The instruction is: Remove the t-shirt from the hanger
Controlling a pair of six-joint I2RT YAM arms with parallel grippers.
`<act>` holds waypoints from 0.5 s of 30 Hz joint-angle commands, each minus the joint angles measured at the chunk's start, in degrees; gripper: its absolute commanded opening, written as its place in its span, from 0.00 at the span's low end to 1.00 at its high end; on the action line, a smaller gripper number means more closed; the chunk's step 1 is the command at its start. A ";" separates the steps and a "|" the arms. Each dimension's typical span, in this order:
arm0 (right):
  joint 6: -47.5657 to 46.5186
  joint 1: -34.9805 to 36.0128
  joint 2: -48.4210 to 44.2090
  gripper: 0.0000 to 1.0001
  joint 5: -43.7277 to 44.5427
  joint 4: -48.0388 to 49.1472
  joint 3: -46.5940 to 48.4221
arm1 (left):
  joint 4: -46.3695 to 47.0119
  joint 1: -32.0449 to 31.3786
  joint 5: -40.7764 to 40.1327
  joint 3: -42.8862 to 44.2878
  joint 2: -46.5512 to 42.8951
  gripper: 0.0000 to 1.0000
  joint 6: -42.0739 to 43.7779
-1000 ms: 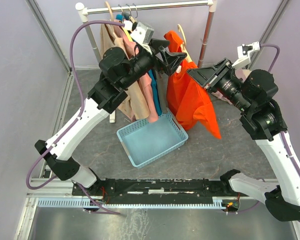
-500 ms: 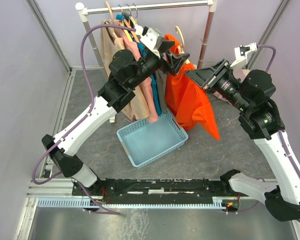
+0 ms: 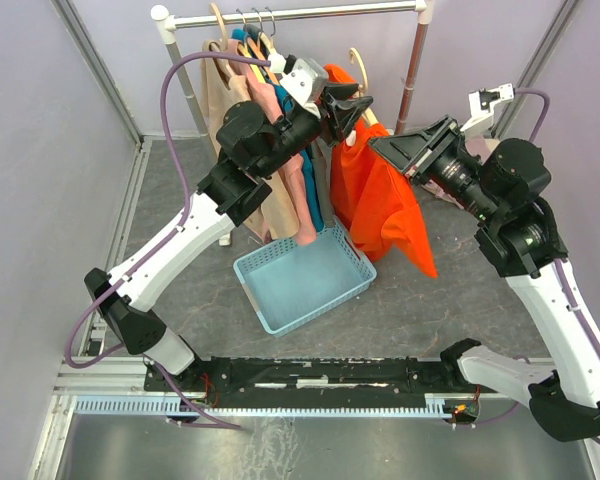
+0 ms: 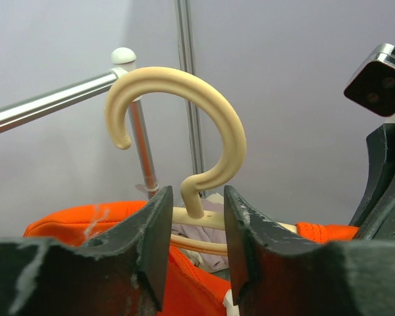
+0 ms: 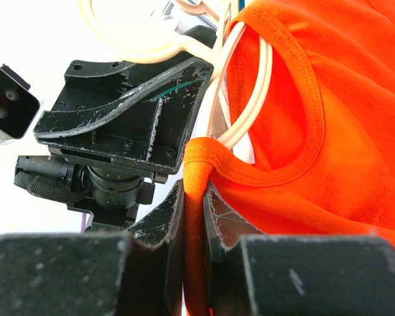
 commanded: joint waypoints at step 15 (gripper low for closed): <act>-0.49 0.02 -0.09 0.01 -4.20 7.12 1.36 | -0.20 -0.27 1.95 3.15 1.05 0.03 1.87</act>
